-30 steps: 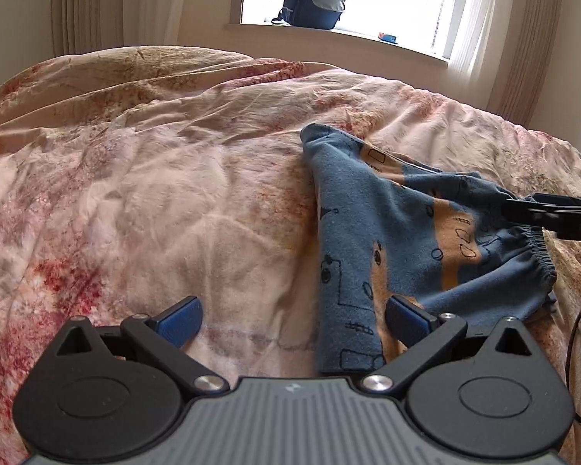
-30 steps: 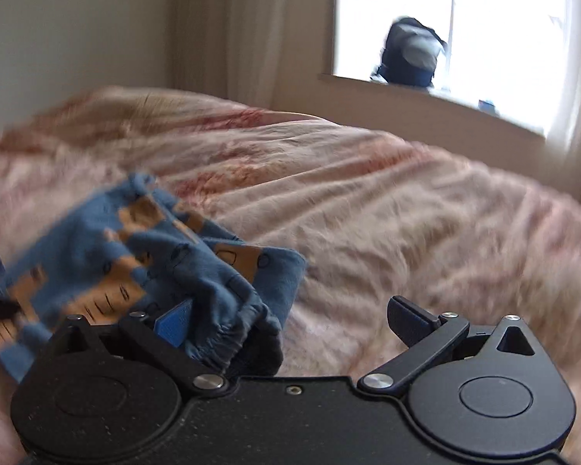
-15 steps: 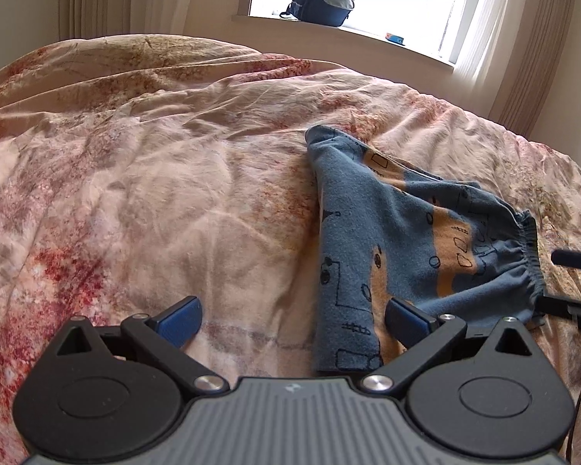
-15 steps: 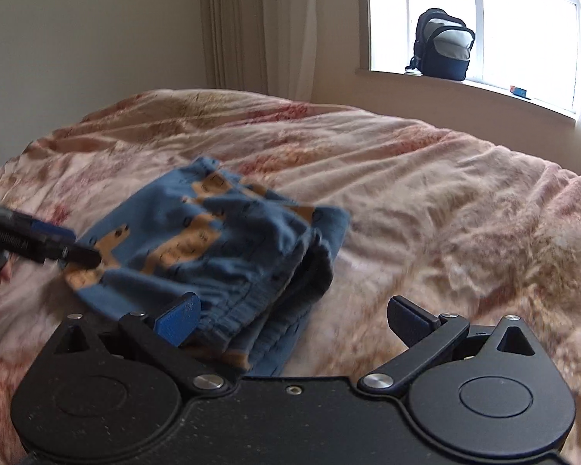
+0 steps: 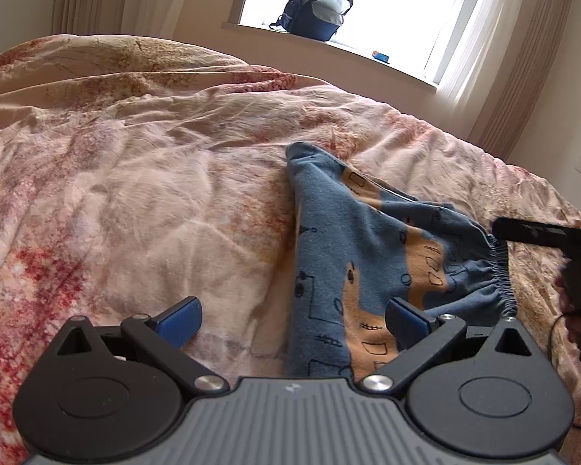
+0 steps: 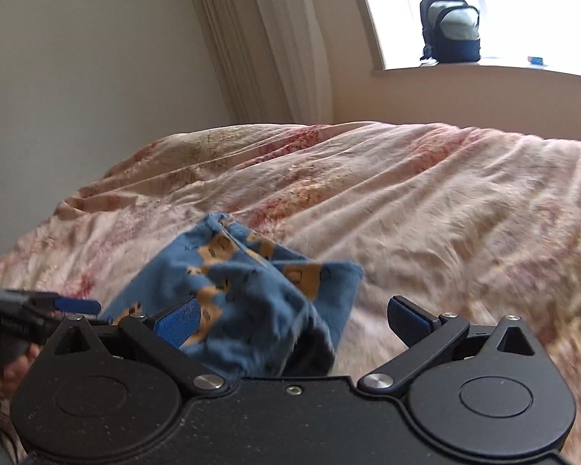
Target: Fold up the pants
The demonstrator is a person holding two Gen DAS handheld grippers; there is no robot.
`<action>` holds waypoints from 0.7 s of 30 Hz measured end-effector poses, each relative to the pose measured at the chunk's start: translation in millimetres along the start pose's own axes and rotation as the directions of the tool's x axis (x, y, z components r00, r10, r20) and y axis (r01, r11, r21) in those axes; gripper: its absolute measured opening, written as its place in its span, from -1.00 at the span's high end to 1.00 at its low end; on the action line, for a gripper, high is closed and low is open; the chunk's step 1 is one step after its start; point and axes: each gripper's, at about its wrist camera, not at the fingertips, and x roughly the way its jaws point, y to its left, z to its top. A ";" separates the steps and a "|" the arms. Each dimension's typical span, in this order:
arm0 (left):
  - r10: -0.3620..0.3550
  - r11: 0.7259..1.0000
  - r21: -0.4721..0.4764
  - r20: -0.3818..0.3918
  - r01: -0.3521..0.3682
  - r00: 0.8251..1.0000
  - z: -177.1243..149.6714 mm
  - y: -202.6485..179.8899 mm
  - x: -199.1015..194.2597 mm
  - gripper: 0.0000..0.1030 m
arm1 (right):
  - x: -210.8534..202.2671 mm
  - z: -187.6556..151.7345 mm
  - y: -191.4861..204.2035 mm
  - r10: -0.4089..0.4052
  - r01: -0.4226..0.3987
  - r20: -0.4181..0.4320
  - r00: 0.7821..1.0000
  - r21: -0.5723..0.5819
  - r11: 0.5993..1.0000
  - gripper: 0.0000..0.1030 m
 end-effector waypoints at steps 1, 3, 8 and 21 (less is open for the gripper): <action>-0.010 1.000 -0.001 0.002 0.010 1.000 -1.1 -0.1 0.6 -1.00 | 6.4 2.7 -4.6 0.025 -0.025 -0.016 1.000 0.026 0.999 -0.99; -0.033 0.999 0.001 0.010 0.033 0.999 -3.2 -0.4 1.7 -1.00 | 18.6 5.6 -13.3 0.078 -0.075 -0.044 0.996 0.076 0.994 -0.99; -0.044 0.999 0.026 0.017 0.044 0.999 -5.0 -3.3 5.2 -1.00 | 47.4 2.4 -23.3 0.140 -0.121 -0.126 0.982 0.143 0.982 -0.99; -0.072 0.997 0.005 0.014 0.072 0.997 -7.2 4.0 9.4 -1.00 | 58.0 0.6 -34.4 0.152 -0.126 -0.099 0.983 0.234 0.964 -0.99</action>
